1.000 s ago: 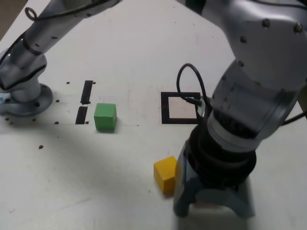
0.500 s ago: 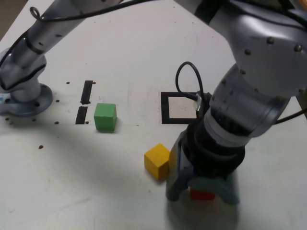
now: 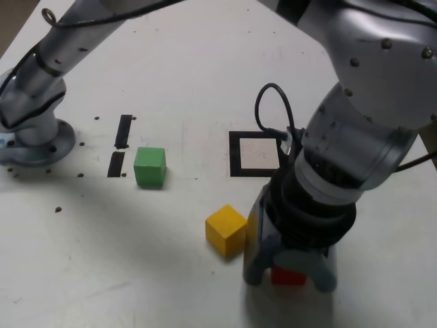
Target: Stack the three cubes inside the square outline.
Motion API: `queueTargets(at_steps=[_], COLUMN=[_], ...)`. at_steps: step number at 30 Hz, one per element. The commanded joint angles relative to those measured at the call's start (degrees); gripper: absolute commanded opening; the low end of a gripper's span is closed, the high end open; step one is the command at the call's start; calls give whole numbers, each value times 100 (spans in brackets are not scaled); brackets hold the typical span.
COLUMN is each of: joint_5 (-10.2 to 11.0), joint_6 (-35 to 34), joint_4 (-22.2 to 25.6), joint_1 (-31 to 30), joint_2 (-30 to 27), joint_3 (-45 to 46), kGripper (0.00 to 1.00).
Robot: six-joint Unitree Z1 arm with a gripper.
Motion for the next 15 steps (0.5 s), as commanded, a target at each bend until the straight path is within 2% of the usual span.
queueTargets(at_steps=[1, 10, 15], joint_5=[41, 57, 115], joint_6=[-8, 5, 15], joint_4=[-6, -2, 129], joint_1=[8, 8, 8], joint_2=[-1, -3, -65], joint_3=[-39, -50, -62], kGripper=[29, 27, 23])
